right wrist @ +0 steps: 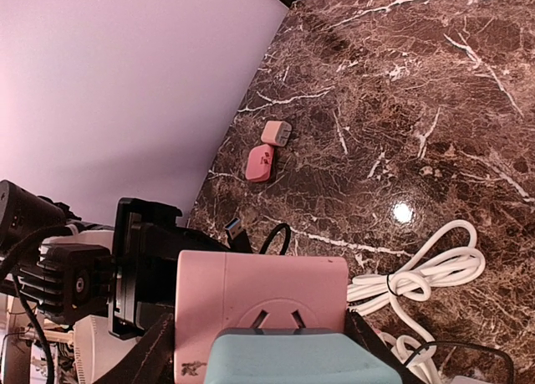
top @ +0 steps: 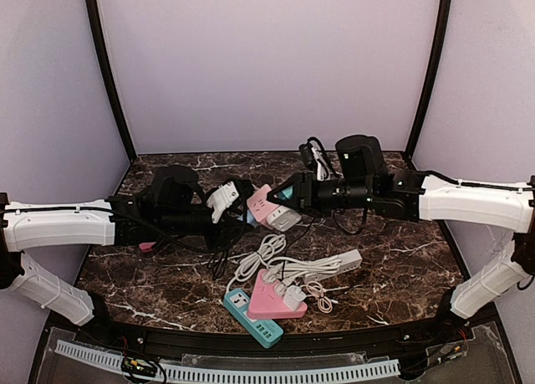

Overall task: Pull the plug off the socket
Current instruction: Remove the plug from the socket.

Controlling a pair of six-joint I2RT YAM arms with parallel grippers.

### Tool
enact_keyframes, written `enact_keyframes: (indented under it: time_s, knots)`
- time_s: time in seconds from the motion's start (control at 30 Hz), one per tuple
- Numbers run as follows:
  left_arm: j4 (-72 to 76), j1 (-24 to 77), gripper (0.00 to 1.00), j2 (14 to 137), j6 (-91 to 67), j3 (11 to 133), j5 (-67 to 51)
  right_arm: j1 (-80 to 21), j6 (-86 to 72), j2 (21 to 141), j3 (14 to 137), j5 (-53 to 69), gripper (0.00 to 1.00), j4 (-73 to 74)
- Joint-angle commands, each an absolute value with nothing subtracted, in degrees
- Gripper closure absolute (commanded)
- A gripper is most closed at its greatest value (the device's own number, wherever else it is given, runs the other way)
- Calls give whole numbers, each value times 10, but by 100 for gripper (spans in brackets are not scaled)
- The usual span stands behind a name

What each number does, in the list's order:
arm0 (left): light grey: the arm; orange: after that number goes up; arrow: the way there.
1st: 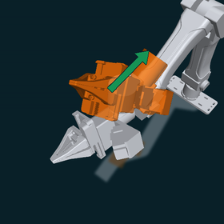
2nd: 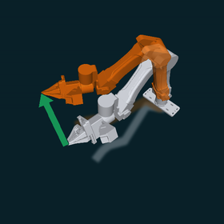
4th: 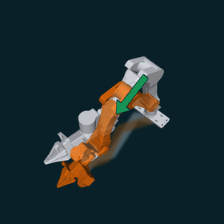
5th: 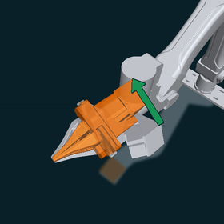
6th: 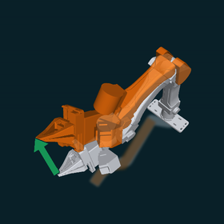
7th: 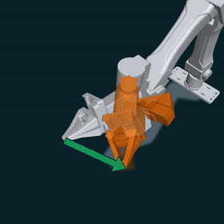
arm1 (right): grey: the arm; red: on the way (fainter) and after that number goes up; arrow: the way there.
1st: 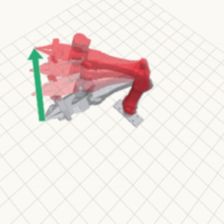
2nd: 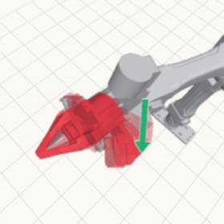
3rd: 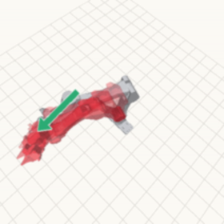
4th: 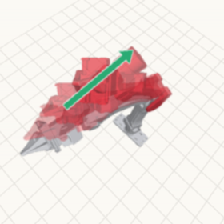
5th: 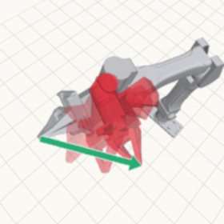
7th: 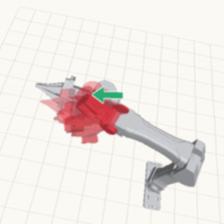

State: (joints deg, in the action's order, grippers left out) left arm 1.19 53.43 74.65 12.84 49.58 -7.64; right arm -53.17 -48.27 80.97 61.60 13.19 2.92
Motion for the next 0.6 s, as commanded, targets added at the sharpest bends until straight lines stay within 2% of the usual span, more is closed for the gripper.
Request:
enact_keyframes:
  time_s: [0.0, 0.37, 0.57]
  knots:
    - [19, 538, 99, 735, 133, 506, -95, -521, -499, 784, 601, 149, 100, -34]
    - [19, 538, 100, 735, 133, 506, -93, -519, -512, 783, 591, 161, 100, -60]
    - [18, 538, 99, 733, 136, 506, -90, -520, -480, 788, 601, 125, 100, -9]
